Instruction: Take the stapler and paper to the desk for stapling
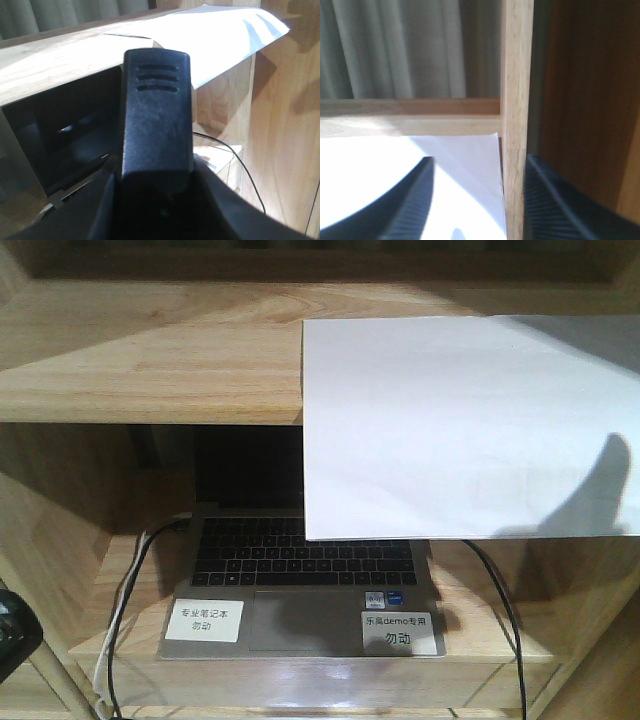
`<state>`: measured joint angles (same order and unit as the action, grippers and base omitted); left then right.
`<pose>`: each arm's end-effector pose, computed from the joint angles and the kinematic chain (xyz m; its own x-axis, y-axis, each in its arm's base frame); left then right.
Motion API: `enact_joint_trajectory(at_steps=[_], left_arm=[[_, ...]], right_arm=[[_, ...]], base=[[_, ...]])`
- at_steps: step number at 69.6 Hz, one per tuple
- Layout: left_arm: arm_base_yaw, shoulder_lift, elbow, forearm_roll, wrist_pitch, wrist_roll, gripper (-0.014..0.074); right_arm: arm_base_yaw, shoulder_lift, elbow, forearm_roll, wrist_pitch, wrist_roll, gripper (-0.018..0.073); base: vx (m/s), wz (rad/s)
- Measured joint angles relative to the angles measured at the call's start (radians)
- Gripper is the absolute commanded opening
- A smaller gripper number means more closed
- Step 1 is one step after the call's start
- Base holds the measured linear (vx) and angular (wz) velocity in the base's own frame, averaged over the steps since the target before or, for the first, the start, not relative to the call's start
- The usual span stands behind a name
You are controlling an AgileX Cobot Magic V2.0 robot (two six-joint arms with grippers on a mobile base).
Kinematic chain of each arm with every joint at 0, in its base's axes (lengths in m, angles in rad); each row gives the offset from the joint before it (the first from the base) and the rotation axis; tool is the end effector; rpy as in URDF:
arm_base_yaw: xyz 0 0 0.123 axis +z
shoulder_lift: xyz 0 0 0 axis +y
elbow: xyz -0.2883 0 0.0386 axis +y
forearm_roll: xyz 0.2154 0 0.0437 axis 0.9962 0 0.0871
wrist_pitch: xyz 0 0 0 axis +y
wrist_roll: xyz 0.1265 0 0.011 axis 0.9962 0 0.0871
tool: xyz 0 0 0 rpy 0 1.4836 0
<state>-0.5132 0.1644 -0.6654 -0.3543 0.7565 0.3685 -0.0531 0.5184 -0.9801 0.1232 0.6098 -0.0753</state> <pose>-0.0044 -0.0323 0.3332 -0.0458 0.1434 -0.9886 0.6911 0.7192 0.0723 0.0689 0.0053 0.4271 -0.0577 0.0289 -0.9979 -0.0157 0.9994 0.0298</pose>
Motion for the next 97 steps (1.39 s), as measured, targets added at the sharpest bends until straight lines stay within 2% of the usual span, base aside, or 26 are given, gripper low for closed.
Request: enact_joint_trajectory(at_steps=[11, 26, 33, 40, 48, 55, 61, 78, 85, 97], left_arm=[[0.000, 0.000, 0.000, 0.000, 0.000, 0.000, -0.0006], [0.000, 0.000, 0.000, 0.000, 0.000, 0.000, -0.0006], [0.000, 0.000, 0.000, 0.000, 0.000, 0.000, -0.0006], [0.000, 0.000, 0.000, 0.000, 0.000, 0.000, -0.0006], [0.000, 0.000, 0.000, 0.000, 0.000, 0.000, -0.0006], [0.000, 0.000, 0.000, 0.000, 0.000, 0.000, -0.0006], [0.000, 0.000, 0.000, 0.000, 0.000, 0.000, -0.0006], [0.000, 0.000, 0.000, 0.000, 0.000, 0.000, -0.0006], [0.000, 0.000, 0.000, 0.000, 0.000, 0.000, -0.0006], [0.000, 0.000, 0.000, 0.000, 0.002, 0.000, -0.0006]], right_arm=[[0.000, 0.000, 0.000, 0.003, -0.021, 0.019, 0.0722], [0.000, 0.000, 0.000, -0.030, -0.058, 0.195, 0.0715], [0.000, 0.000, 0.000, -0.044, -0.102, 0.369, 0.0705], [0.000, 0.000, 0.000, -0.060, -0.142, 0.634, 0.0699], [0.000, 0.000, 0.000, -0.100, -0.167, 0.988, 0.0691], [0.000, 0.000, 0.000, -0.134, -0.200, 1.200, 0.0675], [0.000, 0.000, 0.000, -0.164, -0.264, 1.263, 0.0658], [0.000, 0.000, 0.006, -0.211, -0.394, 1.335, 0.0632], [0.005, -0.005, 0.053, -0.212, -0.510, 1.411, 0.0628], [0.098, -0.015, 0.179, -0.265, -0.705, 1.583, 0.0620]], base=[[0.00, 0.00], [0.00, 0.00], [0.00, 0.00], [0.00, 0.00], [0.00, 0.00], [0.00, 0.00], [0.00, 0.00], [0.00, 0.00], [0.00, 0.00], [0.00, 0.00]])
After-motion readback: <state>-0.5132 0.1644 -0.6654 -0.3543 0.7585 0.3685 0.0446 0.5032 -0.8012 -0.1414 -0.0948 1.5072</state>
